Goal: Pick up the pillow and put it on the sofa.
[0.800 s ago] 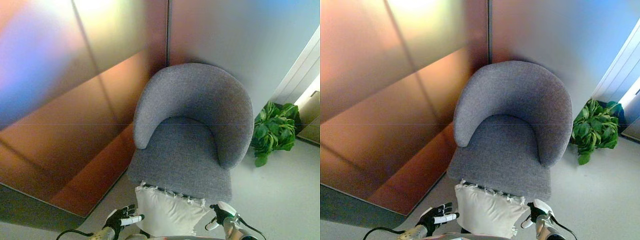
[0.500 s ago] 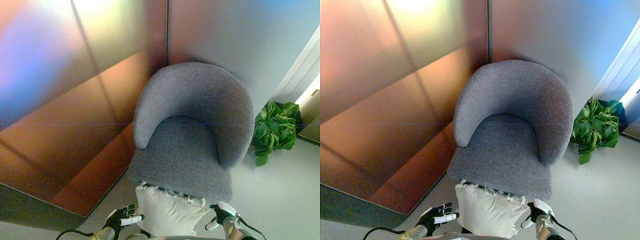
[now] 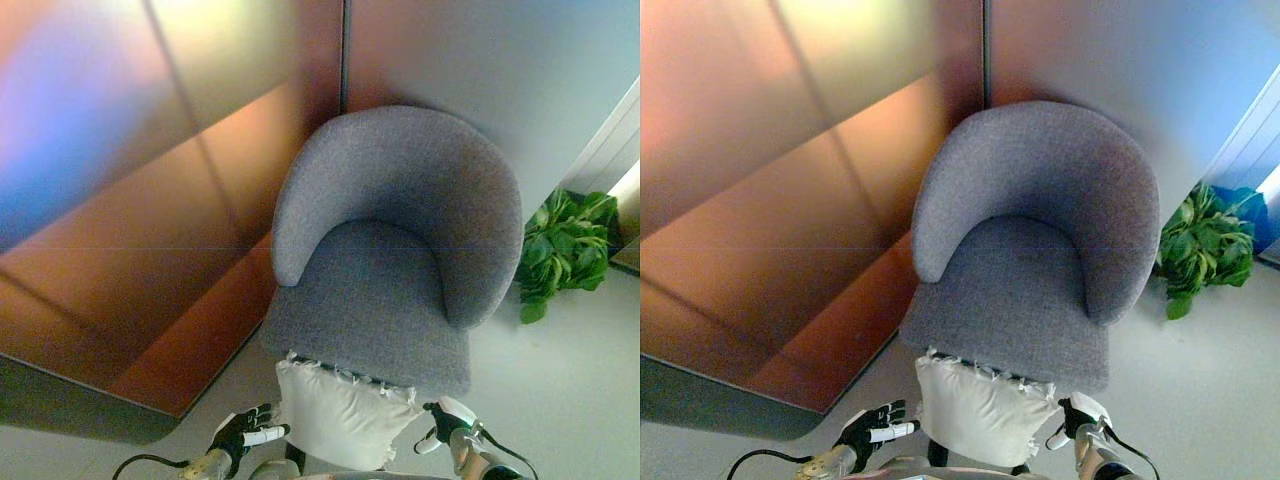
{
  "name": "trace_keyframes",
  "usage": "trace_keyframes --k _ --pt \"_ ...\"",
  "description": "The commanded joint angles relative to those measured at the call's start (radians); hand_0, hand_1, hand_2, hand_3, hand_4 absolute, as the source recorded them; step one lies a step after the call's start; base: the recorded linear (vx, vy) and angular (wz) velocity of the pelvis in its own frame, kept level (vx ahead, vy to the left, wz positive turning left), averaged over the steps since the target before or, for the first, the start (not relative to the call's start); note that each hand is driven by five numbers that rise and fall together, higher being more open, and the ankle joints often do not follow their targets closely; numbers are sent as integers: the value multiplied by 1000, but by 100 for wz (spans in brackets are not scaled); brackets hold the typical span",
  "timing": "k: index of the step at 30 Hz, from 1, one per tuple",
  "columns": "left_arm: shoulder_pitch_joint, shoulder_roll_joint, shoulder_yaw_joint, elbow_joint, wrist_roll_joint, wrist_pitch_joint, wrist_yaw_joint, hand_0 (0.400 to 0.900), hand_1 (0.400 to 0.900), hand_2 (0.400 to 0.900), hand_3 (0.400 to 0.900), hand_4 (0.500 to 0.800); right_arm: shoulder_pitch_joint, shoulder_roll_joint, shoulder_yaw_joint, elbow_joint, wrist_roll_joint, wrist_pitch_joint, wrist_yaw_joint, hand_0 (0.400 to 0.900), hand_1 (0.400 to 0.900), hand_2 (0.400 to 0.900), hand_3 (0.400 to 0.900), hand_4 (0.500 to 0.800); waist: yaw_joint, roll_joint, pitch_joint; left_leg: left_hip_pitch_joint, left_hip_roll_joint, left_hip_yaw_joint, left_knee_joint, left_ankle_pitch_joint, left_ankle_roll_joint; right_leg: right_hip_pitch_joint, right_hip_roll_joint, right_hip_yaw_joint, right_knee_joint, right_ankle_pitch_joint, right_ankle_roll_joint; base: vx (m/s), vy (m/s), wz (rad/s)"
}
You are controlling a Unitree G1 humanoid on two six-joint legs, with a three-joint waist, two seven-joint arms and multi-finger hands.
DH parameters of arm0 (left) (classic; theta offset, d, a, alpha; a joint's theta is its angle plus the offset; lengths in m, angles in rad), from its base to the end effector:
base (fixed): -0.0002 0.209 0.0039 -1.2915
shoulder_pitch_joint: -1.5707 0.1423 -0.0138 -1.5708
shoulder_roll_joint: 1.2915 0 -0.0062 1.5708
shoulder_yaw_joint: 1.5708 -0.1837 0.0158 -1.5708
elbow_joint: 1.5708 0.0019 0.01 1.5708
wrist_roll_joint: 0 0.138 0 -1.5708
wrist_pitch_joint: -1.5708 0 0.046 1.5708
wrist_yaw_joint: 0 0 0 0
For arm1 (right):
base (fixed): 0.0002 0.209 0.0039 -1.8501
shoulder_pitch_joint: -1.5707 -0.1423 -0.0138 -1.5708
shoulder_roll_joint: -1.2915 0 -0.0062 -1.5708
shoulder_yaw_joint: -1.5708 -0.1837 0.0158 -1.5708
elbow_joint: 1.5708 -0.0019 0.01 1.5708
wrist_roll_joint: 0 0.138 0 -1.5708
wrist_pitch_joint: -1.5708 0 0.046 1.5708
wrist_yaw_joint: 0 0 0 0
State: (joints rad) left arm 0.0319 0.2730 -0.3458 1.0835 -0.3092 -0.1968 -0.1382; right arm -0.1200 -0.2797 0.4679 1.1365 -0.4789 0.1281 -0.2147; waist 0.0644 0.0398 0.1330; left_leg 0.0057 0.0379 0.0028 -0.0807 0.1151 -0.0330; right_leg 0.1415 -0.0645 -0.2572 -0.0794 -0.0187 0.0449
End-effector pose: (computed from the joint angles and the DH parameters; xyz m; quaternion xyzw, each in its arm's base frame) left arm 0.0883 0.2121 -0.1075 0.0398 0.4611 -0.0611 0.8843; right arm 0.1206 -0.2115 -0.1039 -0.5061 0.4471 0.1280 0.7263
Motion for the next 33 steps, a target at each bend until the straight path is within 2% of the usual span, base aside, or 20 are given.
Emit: trace_keyframes --k 1,6,14,19,27,33 --pt "-108 -9 -19 -18 7 -75 20 900 900 900 900 800 -122 -50 59 -20 1 -10 -65 900 900 900 900 800 40 -19 28 26 -21 -4 6 -107 -5 -101 -53 15 97 -3 50 33 -15 8" --pt "-177 -1 -65 -78 -45 -143 27 900 900 900 900 800 -231 -74 74 -20 21 20 -89 900 900 900 900 800 43 17 112 -73 -31 -23 26 -87 -9 -209 -68 11 135 0 43 -141 15 6" --pt "-282 10 -112 -112 -108 -164 49 900 900 900 900 800 -435 -101 108 9 37 43 -101 900 900 900 900 800 44 64 241 -237 -62 -43 66 -50 5 -398 -80 47 202 31 38 -86 16 -1" --pt "-317 14 -126 -122 -146 -184 54 900 900 900 900 800 -508 -108 120 14 33 57 -103 900 900 900 900 800 44 78 282 -290 -75 -42 74 -42 12 -464 -89 62 223 42 44 8 16 -1" --pt "-379 -1 -166 -158 -179 -224 92 900 900 900 900 800 -642 -139 125 47 45 77 -95 900 900 900 900 800 47 115 326 -431 -92 -21 120 -8 14 -619 -100 80 290 57 48 -15 33 7" --pt "-404 -2 -180 -196 -197 -226 115 900 900 900 900 800 -709 -160 122 71 36 90 -64 900 900 900 900 800 50 137 340 -480 -98 -17 143 -1 11 -667 -106 86 312 57 51 5 15 6"
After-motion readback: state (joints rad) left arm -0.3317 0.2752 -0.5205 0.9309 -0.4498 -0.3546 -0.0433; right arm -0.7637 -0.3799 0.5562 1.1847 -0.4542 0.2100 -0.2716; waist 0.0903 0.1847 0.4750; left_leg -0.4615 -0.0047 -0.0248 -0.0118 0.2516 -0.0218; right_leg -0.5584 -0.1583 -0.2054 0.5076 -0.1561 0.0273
